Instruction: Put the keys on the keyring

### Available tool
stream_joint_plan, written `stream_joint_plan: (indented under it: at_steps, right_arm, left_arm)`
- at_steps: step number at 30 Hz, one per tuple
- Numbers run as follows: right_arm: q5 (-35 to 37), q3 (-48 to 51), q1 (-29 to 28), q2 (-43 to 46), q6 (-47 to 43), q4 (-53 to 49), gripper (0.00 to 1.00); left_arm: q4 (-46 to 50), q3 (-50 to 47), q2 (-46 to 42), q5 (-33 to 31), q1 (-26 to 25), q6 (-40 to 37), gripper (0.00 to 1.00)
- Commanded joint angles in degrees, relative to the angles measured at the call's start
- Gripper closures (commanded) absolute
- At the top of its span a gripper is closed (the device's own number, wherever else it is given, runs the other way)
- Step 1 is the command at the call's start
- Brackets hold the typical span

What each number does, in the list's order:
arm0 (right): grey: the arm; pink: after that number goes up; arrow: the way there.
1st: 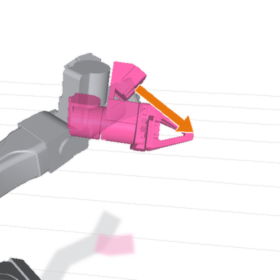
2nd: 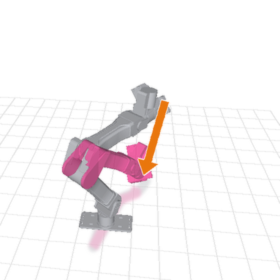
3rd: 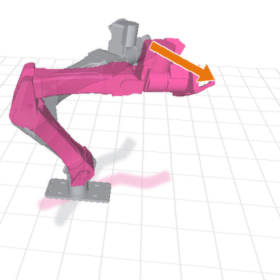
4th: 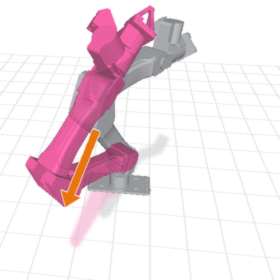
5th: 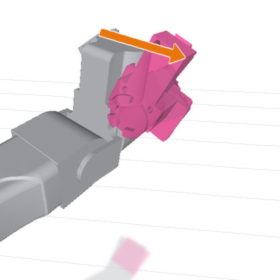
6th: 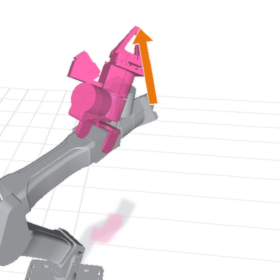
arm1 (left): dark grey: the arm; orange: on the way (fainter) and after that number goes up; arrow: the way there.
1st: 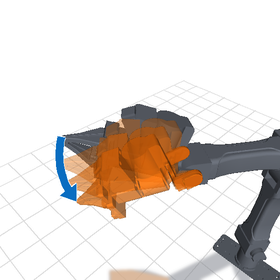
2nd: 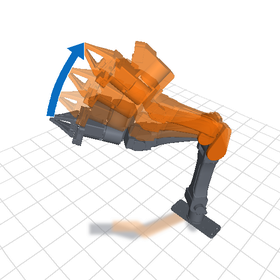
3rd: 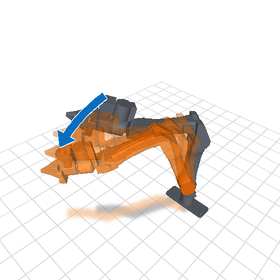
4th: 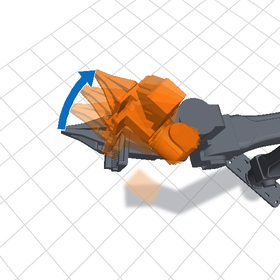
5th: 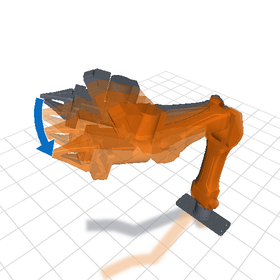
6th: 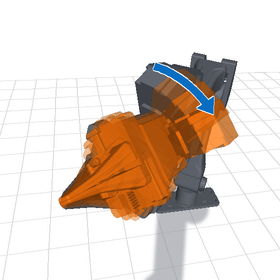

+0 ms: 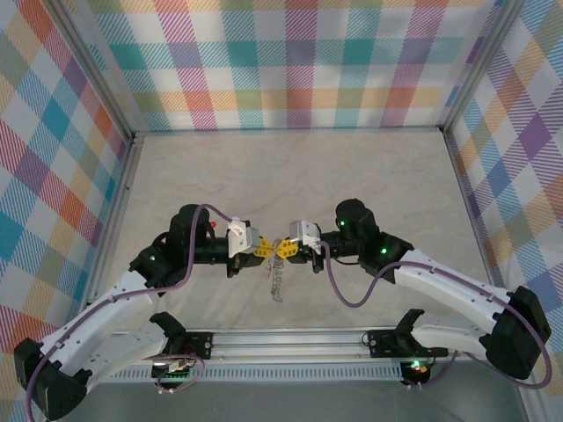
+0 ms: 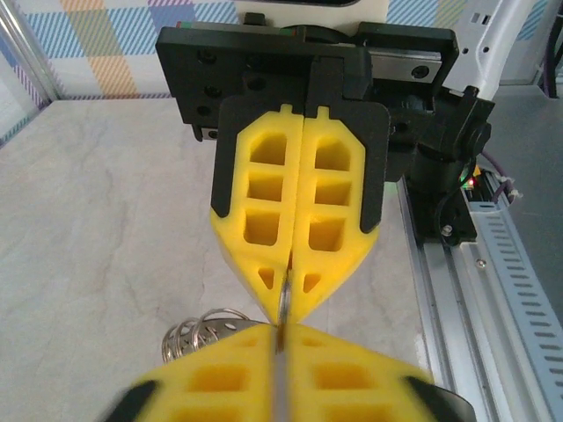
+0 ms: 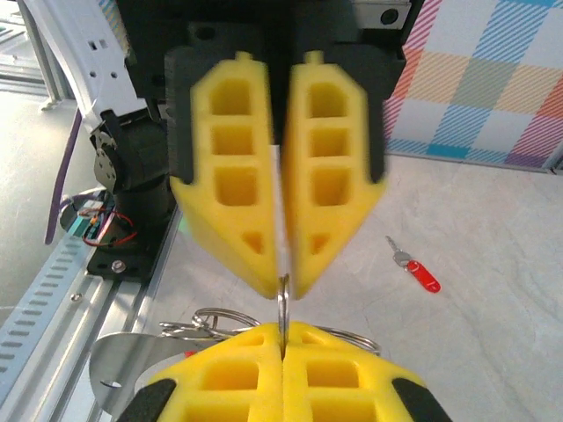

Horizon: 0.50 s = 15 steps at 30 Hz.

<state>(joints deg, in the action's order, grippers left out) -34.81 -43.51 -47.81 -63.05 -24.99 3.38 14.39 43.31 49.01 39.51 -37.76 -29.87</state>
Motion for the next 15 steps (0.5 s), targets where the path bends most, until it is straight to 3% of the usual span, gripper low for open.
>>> stream_joint_plan:
  at_steps: [1, 5, 15]
  right_arm:
    - [-1.1, -2.0, -0.4, 0.9, -3.7, -3.4, 1.0]
    - [0.6, -4.8, -0.7, 0.0, -5.9, -8.5, 1.0]
    - [7.6, -8.5, -3.3, -3.8, -7.0, -11.5, 1.0]
  left_arm:
    - [6.5, 3.1, 0.1, -1.2, -0.6, -2.7, 0.65]
    - [10.6, 5.4, 1.7, -1.8, -0.6, -4.9, 0.64]
    - [8.2, 4.6, 3.2, -2.3, -0.7, -4.3, 0.66]
